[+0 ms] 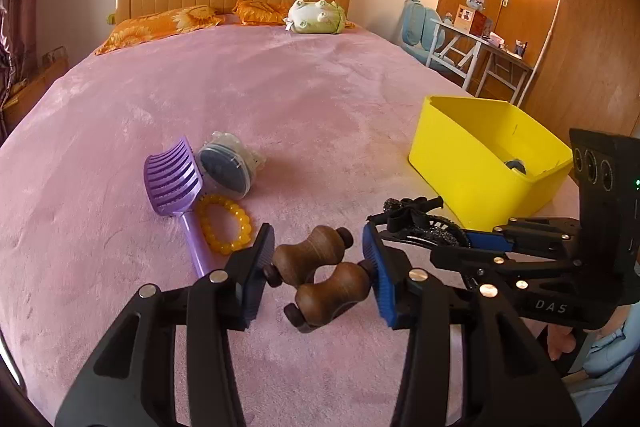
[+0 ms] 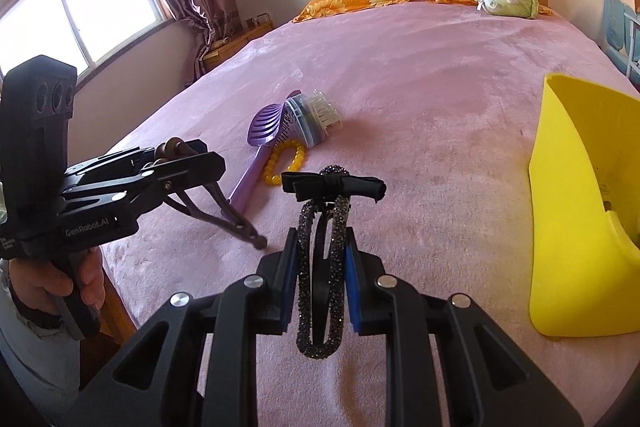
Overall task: Organize jewelry
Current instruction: 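Carry the massager in the left tool and clip in the right tool over the yellow bin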
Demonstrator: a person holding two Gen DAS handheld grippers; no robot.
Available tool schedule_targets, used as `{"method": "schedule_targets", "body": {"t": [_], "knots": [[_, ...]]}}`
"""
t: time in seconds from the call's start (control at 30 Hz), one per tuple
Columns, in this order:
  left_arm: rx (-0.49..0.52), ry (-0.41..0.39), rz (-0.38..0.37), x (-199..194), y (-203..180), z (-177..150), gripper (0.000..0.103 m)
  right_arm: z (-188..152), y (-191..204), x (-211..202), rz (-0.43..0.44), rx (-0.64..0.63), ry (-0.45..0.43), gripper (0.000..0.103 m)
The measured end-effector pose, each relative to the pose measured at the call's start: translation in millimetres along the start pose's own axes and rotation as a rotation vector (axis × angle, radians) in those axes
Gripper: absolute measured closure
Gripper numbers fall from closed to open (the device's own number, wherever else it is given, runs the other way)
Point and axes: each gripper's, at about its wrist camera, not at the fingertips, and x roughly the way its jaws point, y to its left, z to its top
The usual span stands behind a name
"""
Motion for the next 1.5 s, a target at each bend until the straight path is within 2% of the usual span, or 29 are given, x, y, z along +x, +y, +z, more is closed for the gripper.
{"method": "schedule_targets", "body": {"t": [0.33,0.73,1.0,1.1,1.2,1.33,1.43,1.5], "knots": [[0.056,-0.013,-0.015,1,-26,26,0.058,10,-12,-19,0.003,0.002,-0.049,0.08],[0.178,-0.079,-0.034,3,-84,89,0.058,36,-51,-71,-0.034,0.011,-0.168,0.08],[0.248,-0.108,-0.109,17,-146,133,0.058,54,-114,-115,-0.088,0.08,-0.252,0.08],[0.276,-0.113,-0.146,28,-175,152,0.058,62,-146,-133,-0.139,0.1,-0.267,0.08],[0.319,-0.102,-0.168,44,-206,166,0.058,67,-178,-145,-0.199,0.116,-0.256,0.081],[0.382,-0.05,-0.193,85,-250,177,0.058,67,-227,-153,-0.299,0.142,-0.202,0.081],[0.38,0.005,-0.218,121,-274,178,0.058,64,-267,-149,-0.349,0.179,-0.118,0.081],[0.382,0.039,-0.203,147,-287,176,0.058,60,-289,-140,-0.384,0.198,-0.047,0.081]]}}
